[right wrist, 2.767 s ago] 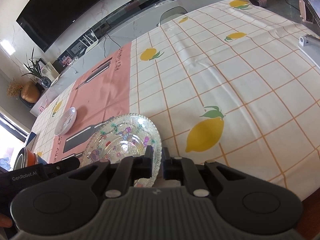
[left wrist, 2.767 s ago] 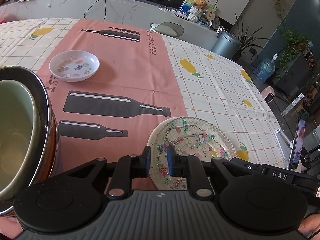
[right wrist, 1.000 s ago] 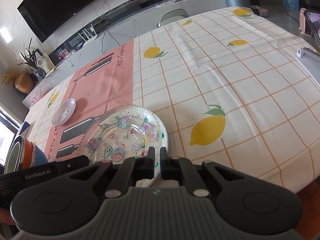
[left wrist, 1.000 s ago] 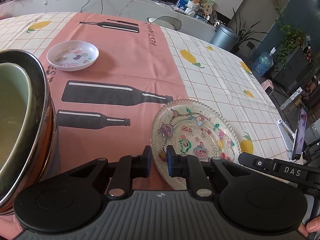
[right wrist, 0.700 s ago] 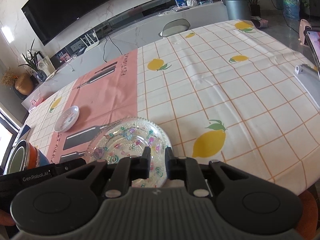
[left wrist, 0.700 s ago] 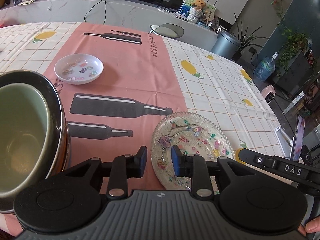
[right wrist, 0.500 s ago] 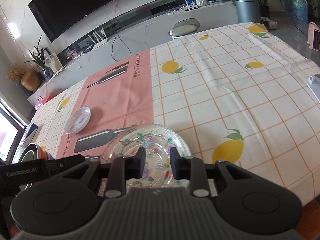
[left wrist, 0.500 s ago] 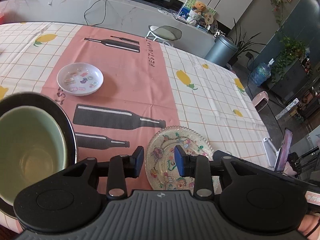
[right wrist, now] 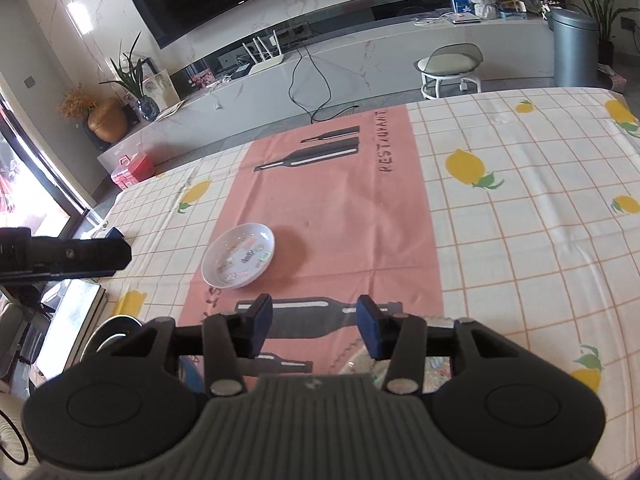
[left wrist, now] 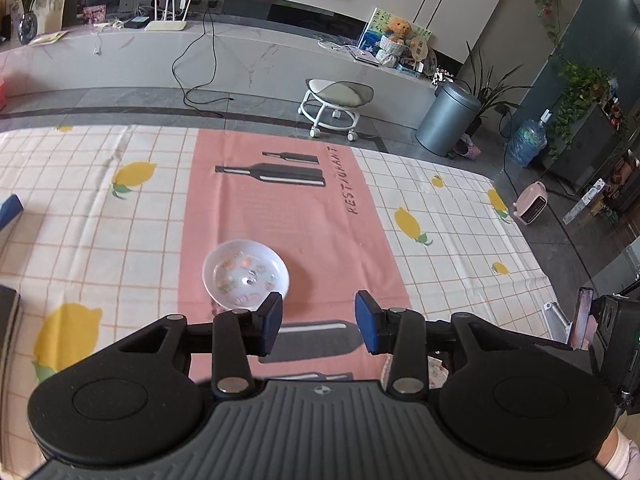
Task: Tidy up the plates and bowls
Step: 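Move both tools toward the small white sticker bowl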
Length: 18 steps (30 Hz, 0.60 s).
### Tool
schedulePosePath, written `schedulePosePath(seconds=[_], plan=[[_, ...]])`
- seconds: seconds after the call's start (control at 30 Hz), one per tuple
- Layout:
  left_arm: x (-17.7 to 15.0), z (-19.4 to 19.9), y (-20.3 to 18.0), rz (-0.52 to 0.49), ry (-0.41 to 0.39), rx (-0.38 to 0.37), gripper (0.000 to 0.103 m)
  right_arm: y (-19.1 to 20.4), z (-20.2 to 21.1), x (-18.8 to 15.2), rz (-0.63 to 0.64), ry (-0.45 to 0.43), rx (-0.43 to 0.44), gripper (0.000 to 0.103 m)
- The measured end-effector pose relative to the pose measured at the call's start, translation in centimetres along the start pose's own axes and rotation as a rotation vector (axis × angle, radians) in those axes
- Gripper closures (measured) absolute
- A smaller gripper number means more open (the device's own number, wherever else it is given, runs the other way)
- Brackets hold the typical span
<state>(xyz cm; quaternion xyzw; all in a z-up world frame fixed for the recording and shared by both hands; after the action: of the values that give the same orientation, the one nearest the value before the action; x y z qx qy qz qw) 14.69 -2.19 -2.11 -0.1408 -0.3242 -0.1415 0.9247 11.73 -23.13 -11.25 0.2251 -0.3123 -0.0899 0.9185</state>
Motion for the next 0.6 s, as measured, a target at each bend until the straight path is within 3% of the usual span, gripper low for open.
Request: schedulePosePath(seconds=[0.3,0.6], plan=[[1.4,-3.1,5.1,0.026,0.063,-0.098,0.051,3.7,-3.8,2.2,0.001,0.039,0.035,0.052],[-0.1,-7.1,10.2,0.137,0.065,-0.15,0.048,3.7,-8.0,3.6,-0.081,0.074,0.062,0.053]])
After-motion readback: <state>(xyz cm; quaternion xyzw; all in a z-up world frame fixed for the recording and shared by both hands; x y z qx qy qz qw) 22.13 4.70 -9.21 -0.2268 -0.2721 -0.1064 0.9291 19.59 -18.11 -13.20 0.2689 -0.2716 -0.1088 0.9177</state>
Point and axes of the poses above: each gripper's, at about its wrist camera, not at the fingertips, and z roughly against the way its jaws point, y to its left, x to its top, the point moved 8 cm from there along -z, roughly the way its jaws point, and after that the axes turned 11 degrees about -z, right-handed, at the moved point
